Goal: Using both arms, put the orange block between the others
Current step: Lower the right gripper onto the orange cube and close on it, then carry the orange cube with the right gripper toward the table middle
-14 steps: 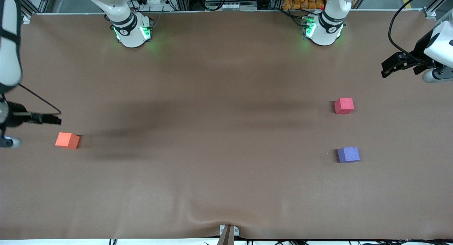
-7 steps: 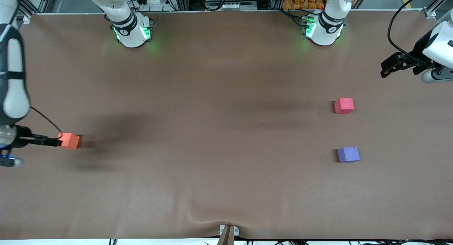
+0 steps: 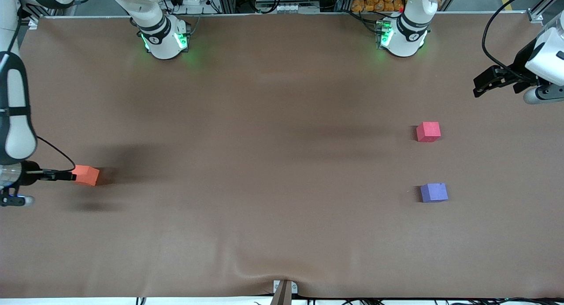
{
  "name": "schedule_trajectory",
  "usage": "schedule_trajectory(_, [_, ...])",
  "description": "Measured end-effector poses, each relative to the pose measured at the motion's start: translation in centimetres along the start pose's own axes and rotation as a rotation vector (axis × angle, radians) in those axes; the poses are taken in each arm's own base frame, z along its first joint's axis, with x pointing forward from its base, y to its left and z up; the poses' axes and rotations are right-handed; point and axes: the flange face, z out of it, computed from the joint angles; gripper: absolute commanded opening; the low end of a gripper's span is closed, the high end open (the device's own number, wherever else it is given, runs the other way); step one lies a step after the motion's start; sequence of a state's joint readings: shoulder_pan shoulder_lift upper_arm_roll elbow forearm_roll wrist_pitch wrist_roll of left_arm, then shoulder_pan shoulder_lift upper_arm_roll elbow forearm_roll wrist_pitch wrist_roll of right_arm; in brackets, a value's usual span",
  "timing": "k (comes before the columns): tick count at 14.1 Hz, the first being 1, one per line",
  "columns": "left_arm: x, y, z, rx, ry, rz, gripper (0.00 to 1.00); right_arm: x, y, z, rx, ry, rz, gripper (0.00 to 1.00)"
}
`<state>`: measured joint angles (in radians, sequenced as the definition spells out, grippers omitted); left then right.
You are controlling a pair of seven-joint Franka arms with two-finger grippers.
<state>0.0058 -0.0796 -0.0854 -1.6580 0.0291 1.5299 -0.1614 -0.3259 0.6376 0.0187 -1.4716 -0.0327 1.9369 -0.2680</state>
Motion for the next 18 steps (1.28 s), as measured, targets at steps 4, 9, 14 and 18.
schedule_trajectory(4, [0.0,0.0,0.6,0.002,-0.013,0.000,1.00,-0.5,-1.7,3.5,-0.038,-0.038,0.012,1.00])
schedule_trajectory(9, [0.0,0.0,0.8,0.003,-0.017,0.000,1.00,-3.0,1.7,9.2,-0.035,-0.004,0.059,1.00])
schedule_trajectory(14, [0.0,0.0,0.8,0.003,-0.017,0.000,1.00,-2.9,1.1,10.1,-0.030,-0.009,0.030,0.00])
schedule_trajectory(18, [0.0,0.0,0.7,0.001,-0.009,0.001,1.00,-0.9,-1.9,8.1,-0.046,0.045,-0.147,0.00])
